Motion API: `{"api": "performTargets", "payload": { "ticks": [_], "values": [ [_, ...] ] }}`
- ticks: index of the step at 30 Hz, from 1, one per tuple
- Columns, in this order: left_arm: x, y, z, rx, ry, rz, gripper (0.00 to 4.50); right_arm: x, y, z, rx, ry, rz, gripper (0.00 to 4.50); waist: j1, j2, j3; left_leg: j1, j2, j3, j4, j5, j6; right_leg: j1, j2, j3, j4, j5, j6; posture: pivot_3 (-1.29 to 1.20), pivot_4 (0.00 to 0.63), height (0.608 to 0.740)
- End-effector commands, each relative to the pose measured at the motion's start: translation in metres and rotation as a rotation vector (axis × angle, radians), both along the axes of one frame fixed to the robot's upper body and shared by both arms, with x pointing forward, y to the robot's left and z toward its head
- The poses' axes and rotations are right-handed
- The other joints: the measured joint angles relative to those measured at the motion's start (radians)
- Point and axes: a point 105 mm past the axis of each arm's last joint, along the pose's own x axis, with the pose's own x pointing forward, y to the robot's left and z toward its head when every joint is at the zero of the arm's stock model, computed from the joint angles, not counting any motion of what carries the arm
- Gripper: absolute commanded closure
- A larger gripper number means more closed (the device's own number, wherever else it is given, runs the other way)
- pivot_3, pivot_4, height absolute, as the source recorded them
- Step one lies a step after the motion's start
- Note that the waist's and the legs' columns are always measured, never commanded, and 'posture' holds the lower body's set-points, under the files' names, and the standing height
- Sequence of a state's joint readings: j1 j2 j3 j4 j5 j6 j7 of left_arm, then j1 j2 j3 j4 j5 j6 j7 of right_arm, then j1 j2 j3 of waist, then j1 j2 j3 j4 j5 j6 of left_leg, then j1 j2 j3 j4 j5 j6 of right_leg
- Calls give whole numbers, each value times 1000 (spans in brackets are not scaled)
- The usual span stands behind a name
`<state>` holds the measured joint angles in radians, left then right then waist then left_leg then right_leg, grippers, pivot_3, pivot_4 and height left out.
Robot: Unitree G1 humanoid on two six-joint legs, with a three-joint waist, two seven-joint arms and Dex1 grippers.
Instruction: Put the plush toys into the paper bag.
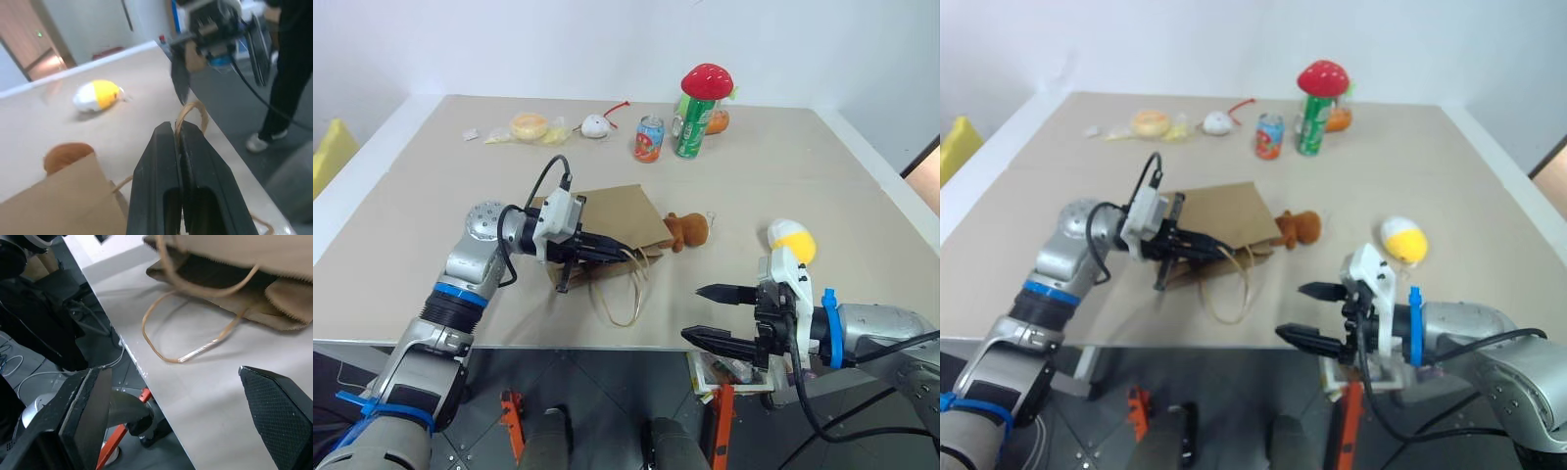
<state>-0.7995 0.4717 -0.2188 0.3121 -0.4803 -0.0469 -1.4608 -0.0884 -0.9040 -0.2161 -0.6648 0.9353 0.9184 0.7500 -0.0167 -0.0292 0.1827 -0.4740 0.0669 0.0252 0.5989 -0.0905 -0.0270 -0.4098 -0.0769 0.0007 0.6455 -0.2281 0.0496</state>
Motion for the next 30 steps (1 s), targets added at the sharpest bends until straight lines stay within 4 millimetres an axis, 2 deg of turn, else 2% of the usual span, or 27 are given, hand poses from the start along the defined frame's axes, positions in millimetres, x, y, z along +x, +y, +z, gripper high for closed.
{"api": "performTargets", "payload": {
  "ticks": [1, 3, 4, 5, 6, 8, 9, 10, 14, 19, 25, 30],
  "values": [
    [9, 3, 18, -90, 84, 94, 4500, 11, 3, 26, 106, -112, -26, 1446, 0, 0, 0, 0, 0, 0, 0, 0, 0, 0, 0, 0, 0, 0, 0, 0, 150, 740],
    [13, 2, 23, -115, 106, 123, 4500, 16, 4, 32, 127, -132, -38, 1793, -1, 0, 0, 0, 0, 0, 0, 0, 0, 0, 0, 0, 0, 0, 0, 0, 150, 740],
    [16, 1, 28, -142, 122, 144, 4500, 20, 6, 36, 142, -148, -41, 2481, -1, 0, 0, 0, 0, 0, 0, 0, 0, 0, 0, 0, 0, 0, 0, 0, 150, 740],
    [20, 1, 33, -169, 142, 167, 4500, 23, 9, 39, 156, -164, -43, 2673, -1, 0, 0, 0, 0, 0, 0, 0, 0, 0, 0, 0, 0, 0, 0, 0, 150, 740],
    [23, 0, 38, -188, 154, 183, 4500, 26, 12, 41, 167, -175, -40, 3125, 0, 0, 0, 0, 0, 0, 0, 0, 0, 0, 0, 0, 0, 0, 0, 0, 150, 740],
    [28, -2, 47, -230, 179, 215, 4500, 31, 20, 42, 183, -185, -31, 3773, 0, 0, 0, 0, 0, 0, 0, 0, 0, 0, 0, 0, 0, 0, 0, 0, 150, 740],
    [30, -2, 50, -247, 192, 224, 4500, 32, 23, 41, 189, -187, -28, 3954, -1, 0, 0, 0, 0, 0, 0, 0, 0, 0, 0, 0, 0, 0, 0, 0, 150, 740],
    [31, -3, 53, -266, 206, 233, 4500, 34, 26, 41, 195, -190, -27, 4393, -1, 0, 0, 0, 0, 0, 0, 0, 0, 0, 0, 0, 0, 0, 0, 0, 150, 740],
    [33, -3, 61, -303, 247, 255, 4500, 43, 36, 35, 195, -202, -33, 4393, -1, 0, 0, 0, 0, -1, 0, 0, 0, 0, 0, 0, 0, 0, 1, 0, 150, 740],
    [29, -4, 62, -313, 293, 249, 4500, 71, 49, 21, 121, -241, -124, 4393, -2, 0, 0, 0, 0, -1, -1, 0, 0, 0, 1, 0, 0, -1, 1, 0, 150, 740],
    [29, -5, 64, -327, 305, 266, 4500, 104, 68, 32, 140, -338, -207, 4393, -3, 0, 0, 0, 0, -1, 0, 0, 0, -1, 1, 0, 0, 0, 1, 0, 150, 740],
    [29, -5, 65, -340, 317, 273, 4500, 118, 79, 33, 123, -392, -241, 4393, -3, 0, 0, 0, 0, 0, 0, 0, 0, -1, 2, 0, 0, 1, 1, 0, 150, 740]
  ]
}}
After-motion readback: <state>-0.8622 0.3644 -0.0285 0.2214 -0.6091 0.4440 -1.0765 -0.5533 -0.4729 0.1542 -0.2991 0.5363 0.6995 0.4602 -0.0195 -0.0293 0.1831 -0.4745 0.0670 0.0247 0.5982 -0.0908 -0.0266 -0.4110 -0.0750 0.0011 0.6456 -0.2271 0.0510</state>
